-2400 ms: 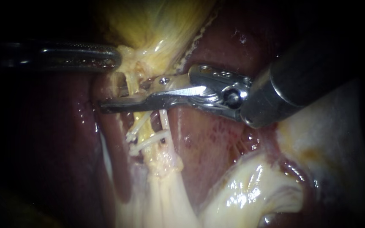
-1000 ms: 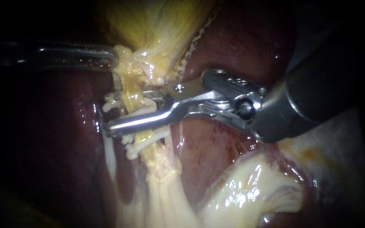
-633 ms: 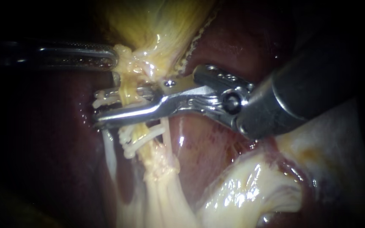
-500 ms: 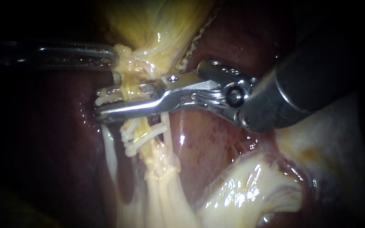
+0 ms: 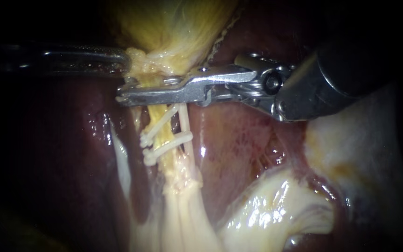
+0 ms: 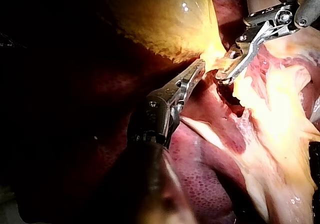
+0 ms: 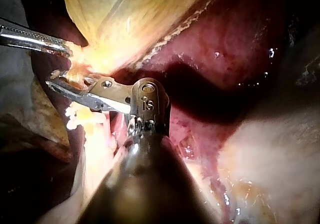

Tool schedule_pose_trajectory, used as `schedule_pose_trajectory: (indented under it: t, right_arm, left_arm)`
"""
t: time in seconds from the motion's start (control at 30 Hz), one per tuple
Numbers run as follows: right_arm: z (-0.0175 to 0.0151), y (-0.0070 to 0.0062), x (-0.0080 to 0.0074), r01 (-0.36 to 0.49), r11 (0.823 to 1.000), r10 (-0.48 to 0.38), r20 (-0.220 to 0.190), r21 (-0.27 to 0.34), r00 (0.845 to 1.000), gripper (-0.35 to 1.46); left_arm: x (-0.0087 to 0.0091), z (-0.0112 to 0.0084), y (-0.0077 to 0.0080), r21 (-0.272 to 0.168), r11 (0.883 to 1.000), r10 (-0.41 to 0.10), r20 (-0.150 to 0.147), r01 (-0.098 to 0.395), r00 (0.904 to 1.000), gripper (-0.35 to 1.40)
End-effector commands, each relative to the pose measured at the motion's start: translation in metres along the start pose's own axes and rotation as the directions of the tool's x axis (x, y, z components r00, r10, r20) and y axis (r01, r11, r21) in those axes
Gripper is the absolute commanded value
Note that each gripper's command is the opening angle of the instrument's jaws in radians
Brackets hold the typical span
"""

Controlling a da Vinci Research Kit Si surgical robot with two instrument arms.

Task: Clipping third clip left tube

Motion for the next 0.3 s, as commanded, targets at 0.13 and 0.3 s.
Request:
schedule_pose_trajectory:
  t: [0.13, 0.3]
  right_arm:
    - [0.0000, -0.0001, 0.0000, 0.001, 1.000, -0.001, 0.001, 0.000, 1.000, -0.35]
    - [0.0000, -0.0001, -0.0001, 0.001, 1.000, -0.001, -0.002, 0.002, 1.000, -0.35]
  left_arm:
    - [0.0000, 0.0000, 0.0000, 0.000, 1.000, 0.000, 0.000, 0.000, 1.0000, -0.35]
    - [0.0000, 0.0000, 0.0000, 0.000, 1.000, 0.000, 0.000, 0.000, 1.0000, -0.35]
